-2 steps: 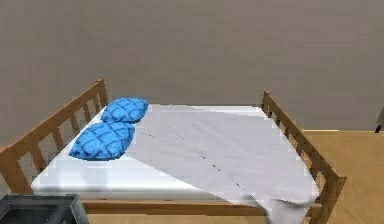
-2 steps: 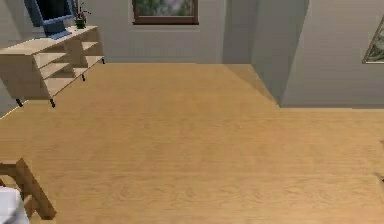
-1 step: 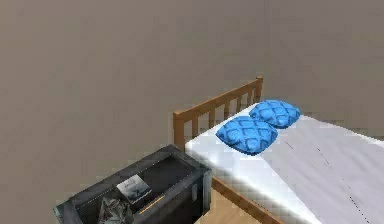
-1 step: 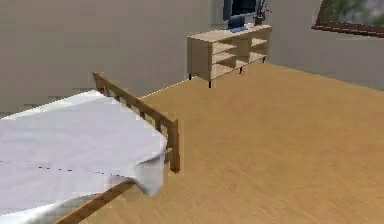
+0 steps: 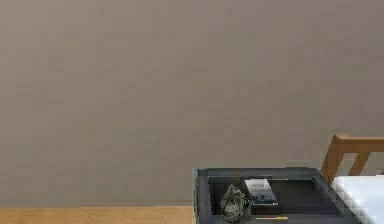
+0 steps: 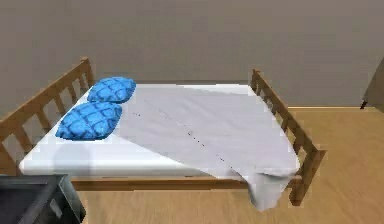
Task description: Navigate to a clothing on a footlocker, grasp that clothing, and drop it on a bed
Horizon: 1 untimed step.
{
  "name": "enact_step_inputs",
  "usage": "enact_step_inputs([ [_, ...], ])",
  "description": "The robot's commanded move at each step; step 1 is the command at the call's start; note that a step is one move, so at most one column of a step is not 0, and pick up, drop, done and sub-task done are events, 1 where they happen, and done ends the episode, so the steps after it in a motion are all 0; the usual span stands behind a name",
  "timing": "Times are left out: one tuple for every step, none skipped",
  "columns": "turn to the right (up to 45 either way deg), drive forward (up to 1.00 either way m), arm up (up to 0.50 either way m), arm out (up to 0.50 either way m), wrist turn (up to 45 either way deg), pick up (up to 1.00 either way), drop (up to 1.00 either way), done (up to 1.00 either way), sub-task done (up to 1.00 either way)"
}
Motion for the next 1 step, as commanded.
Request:
enact_step_inputs([
  [-45.0, 0.0, 0.0, 0.0, 0.0, 0.0, 0.0, 0.0, 0.0],
])
